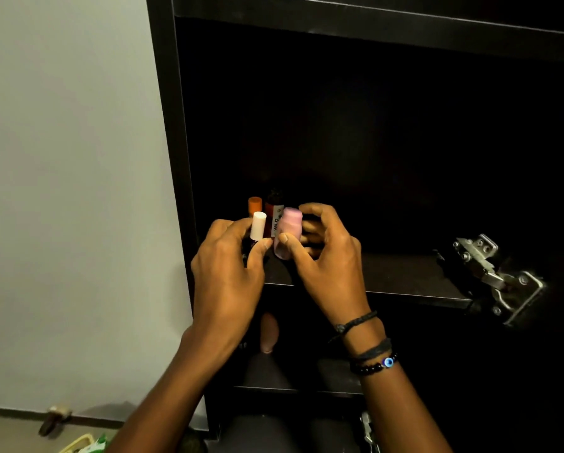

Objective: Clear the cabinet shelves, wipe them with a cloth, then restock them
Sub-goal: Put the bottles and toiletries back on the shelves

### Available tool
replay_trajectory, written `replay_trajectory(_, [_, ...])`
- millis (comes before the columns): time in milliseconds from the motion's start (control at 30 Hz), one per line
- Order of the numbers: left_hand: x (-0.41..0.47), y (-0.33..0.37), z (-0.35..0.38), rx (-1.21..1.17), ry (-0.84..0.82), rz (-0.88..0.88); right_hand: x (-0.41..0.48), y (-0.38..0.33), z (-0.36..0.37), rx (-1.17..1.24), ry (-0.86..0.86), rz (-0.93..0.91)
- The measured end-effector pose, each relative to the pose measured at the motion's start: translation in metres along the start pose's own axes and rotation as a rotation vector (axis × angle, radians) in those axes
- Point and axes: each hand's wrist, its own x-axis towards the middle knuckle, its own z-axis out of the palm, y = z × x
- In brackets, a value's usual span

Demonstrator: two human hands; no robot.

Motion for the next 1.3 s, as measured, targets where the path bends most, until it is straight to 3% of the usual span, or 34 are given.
replay_trajectory(867, [-0.027, -0.007, -0.003, -0.036, -0.006, 0.057, -0.018, 0.002, 0.0, -0.047, 0.047, 0.025])
replay_trajectory(1100, [-0.063, 0.001, 0.003, -0.045, 0.03, 0.203, -0.056, 0.006, -0.006, -0.249, 0.127, -0.026])
replay_trajectory(1200, [-0.093, -0.001, 0.013, -0.04, -0.02, 0.293, -0.088, 0.015, -0.008, -0.377, 0.159, -0.06])
replay_trajectory(1300, [-0.129, -0.016, 0.028, -0.038, -0.187, 0.304, -0.131, 0.036, -0.009, -0.436, 0.151, 0.01])
